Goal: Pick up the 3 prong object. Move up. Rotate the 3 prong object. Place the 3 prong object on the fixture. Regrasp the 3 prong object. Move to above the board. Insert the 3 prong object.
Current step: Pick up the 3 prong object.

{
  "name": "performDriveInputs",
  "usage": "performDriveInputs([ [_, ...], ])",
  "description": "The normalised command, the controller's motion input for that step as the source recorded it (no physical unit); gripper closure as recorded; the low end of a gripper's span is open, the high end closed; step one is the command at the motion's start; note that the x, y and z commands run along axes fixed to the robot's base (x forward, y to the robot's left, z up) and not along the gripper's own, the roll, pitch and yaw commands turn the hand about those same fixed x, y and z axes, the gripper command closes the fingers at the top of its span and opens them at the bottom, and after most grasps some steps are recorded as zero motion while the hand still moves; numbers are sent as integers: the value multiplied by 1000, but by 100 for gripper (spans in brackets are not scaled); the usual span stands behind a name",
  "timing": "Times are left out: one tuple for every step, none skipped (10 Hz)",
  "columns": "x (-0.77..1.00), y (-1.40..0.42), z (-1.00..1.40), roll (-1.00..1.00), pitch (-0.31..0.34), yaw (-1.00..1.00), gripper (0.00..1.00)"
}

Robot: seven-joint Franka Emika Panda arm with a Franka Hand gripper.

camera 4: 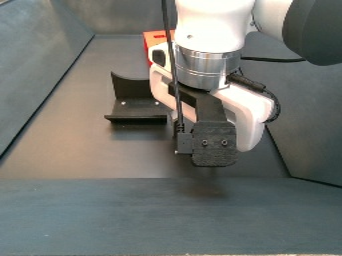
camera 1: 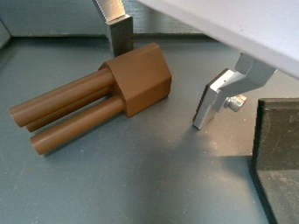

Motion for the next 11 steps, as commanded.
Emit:
performDriveInputs([
  [3,0,0,0,27,0,0],
  [6,0,0,4,0,0,0],
  [-234,0,-171,0,-90,0,0],
  [0,0,0,0,0,0,100],
  [0,0,0,0,0,0,100],
  [0,0,0,0,0,0,100],
  [0,0,0,0,0,0,100],
  [0,0,0,0,0,0,100],
  [0,0,0,0,0,0,100],
  [0,0,0,0,0,0,100],
  [0,0,0,0,0,0,100],
])
